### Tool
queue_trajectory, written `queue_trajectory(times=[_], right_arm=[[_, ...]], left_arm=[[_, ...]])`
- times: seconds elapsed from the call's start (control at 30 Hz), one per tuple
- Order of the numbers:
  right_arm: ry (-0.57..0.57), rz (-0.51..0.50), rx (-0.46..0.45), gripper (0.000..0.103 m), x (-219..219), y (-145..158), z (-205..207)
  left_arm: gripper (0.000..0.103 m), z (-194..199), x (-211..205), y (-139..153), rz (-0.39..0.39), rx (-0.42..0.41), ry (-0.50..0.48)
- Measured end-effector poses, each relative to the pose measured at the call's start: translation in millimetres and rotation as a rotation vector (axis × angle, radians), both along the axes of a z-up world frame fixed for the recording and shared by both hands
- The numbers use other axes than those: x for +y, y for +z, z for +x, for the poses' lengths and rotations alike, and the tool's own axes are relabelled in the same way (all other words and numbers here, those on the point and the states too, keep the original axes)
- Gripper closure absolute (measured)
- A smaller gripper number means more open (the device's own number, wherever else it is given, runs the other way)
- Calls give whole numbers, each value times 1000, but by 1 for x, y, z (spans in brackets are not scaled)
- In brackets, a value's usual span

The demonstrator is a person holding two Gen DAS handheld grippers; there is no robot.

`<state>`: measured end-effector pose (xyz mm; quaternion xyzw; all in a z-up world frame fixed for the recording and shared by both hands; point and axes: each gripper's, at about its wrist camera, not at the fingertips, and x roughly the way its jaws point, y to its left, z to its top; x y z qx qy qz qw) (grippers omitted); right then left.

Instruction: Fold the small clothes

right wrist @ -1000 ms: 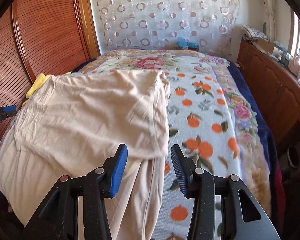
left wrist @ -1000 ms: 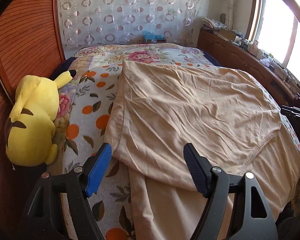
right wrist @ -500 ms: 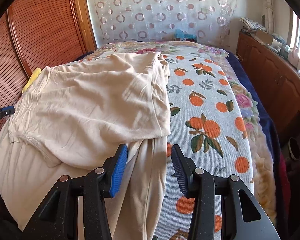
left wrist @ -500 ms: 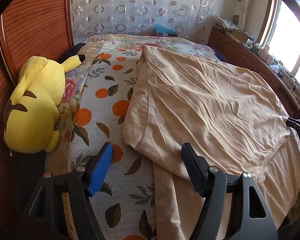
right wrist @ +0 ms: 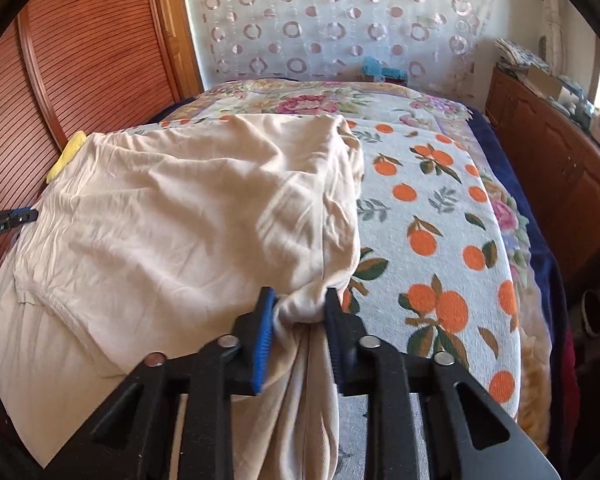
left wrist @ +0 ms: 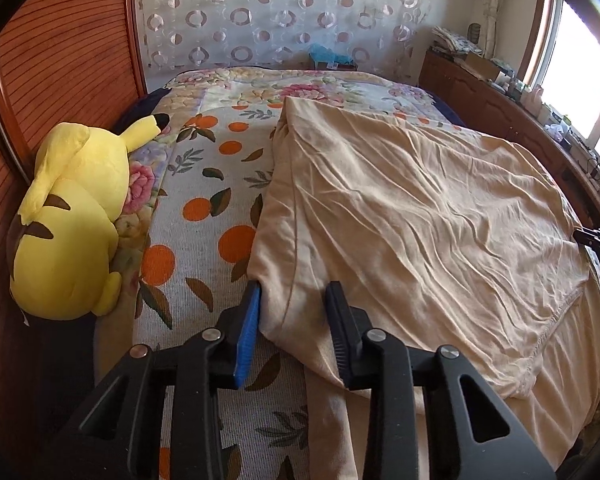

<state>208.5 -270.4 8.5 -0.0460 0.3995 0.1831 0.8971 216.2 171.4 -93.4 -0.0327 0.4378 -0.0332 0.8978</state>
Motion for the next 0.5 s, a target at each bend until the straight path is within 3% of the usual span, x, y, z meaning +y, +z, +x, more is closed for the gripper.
queue_trajectory(times=[0.13, 0.2, 0.27, 0.5], right_arm=[[11, -23, -10, 94, 1, -1, -3], [12, -23, -24, 95, -1, 0, -4], [8, -26, -56, 96, -2, 4, -8], [21, -61, -134, 96, 6, 22, -24]], left_arm=[[71, -1, -1, 0, 2, -3, -3], [89, -2, -1, 2, -5, -6, -7], [95, -5, -5, 7, 5, -21, -13], [97, -19, -23, 46, 53, -127, -57]])
